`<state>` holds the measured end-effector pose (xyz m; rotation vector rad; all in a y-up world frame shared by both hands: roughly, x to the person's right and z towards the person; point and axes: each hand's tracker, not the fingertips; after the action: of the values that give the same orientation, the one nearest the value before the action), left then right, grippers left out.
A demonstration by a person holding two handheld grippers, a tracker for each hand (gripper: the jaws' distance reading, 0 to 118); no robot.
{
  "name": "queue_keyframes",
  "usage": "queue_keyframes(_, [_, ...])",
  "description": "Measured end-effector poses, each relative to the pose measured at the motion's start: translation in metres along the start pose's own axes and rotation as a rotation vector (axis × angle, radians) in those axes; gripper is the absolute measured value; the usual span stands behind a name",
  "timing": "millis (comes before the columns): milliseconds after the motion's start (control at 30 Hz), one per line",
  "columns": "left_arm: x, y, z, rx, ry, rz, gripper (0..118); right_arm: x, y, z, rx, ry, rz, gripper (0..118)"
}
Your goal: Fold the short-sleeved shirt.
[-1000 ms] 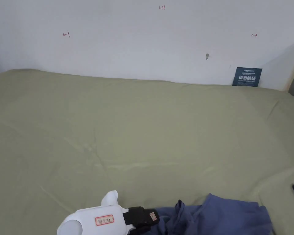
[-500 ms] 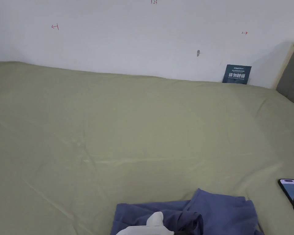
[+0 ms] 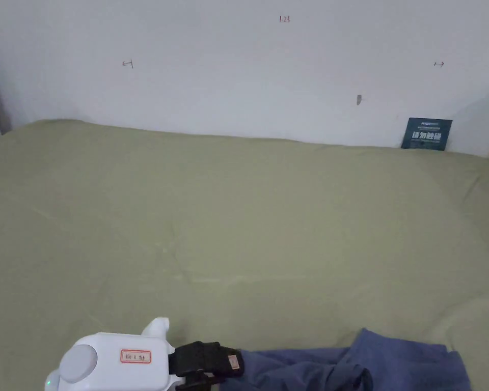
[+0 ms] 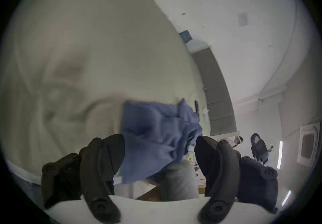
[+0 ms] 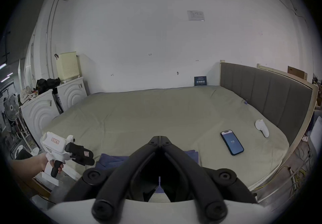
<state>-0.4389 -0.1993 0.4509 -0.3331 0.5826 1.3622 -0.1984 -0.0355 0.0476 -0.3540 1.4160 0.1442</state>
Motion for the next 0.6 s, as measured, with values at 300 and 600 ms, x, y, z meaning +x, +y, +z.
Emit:
queue_keyframes(300, [0.019, -0.034, -0.052, -0.097, -0.084, 0.026, 88, -0.006, 0.005, 0.003, 0.004, 0.009, 0.013, 0])
queue_keyframes(600, [-0.006, 0.003, -0.015, 0.101, 0.056, 0.035, 23, 0.009, 0.000, 0.000, -0.013, -0.024, 0.006, 0])
